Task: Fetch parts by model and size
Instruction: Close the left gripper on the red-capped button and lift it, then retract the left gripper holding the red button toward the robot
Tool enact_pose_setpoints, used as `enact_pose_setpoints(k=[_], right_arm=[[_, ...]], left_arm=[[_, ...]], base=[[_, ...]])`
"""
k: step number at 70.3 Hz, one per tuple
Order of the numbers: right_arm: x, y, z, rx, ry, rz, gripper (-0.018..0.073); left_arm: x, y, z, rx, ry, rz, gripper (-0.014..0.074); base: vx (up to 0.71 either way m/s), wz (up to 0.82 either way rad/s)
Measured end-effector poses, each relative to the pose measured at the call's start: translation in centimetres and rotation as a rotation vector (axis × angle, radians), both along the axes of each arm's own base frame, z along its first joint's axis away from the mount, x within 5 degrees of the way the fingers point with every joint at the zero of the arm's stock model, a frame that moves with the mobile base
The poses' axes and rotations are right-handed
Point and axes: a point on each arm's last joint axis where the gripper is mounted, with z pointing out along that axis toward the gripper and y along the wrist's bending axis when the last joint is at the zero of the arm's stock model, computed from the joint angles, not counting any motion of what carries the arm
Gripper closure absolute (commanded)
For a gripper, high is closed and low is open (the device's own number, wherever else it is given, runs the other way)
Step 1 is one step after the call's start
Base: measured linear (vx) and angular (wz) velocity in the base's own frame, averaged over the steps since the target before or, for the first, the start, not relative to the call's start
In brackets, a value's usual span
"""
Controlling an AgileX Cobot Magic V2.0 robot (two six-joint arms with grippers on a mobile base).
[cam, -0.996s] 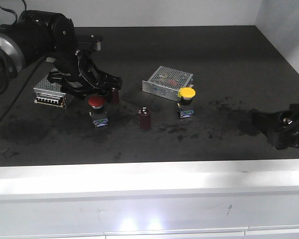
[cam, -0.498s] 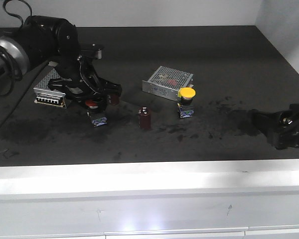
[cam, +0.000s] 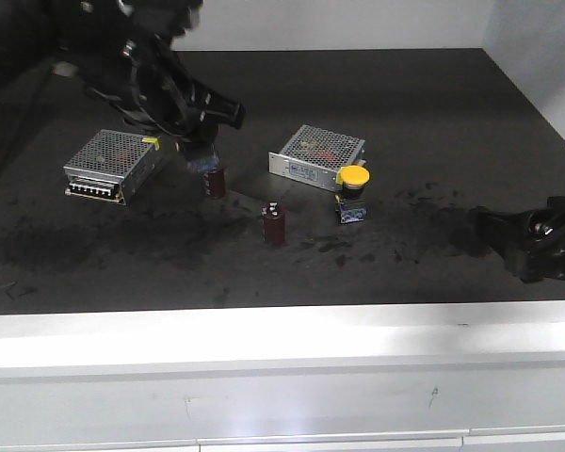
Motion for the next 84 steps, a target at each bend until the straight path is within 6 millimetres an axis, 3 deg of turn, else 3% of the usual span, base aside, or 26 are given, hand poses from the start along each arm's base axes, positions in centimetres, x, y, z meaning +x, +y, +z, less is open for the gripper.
enact_pose_setpoints(k=[13,29,50,58,73,84], right_arm=[[0.0,0.0,0.0,0.0,0.0,-0.001,0.0007],[0.0,0.0,0.0,0.0,0.0,-0.001,0.0007],[0.0,0.0,0.0,0.0,0.0,-0.001,0.0007],[0.0,0.0,0.0,0.0,0.0,-0.001,0.0007],[0.0,0.0,0.0,0.0,-0.002,-0.002,0.0007],[0.3,-0.2,0.3,-0.003,-0.029,-0.021,0.0007]], left_arm=[[-5.2,2.6,3.2,-0.034,-0.15,-0.004,0.0603],[-13.0,6.4,3.9,-0.091,-0.29,-0.009,0.0603],[-23.3,11.4,0.9,-0.187,-0.501,-0.016,0.0603],[-26.3,12.8,-0.6,-0.216,-0.57,-0.016,0.0603],[-29.3,14.3,-3.9,-0.229,-0.604,-0.015,0.0603],[-30.4,14.8,-4.7,-0.243,-0.634,-0.015,0.0603]], base=[[0.0,0.0],[0.0,0.0],[0.0,0.0],[0.0,0.0],[0.0,0.0],[0.0,0.0]])
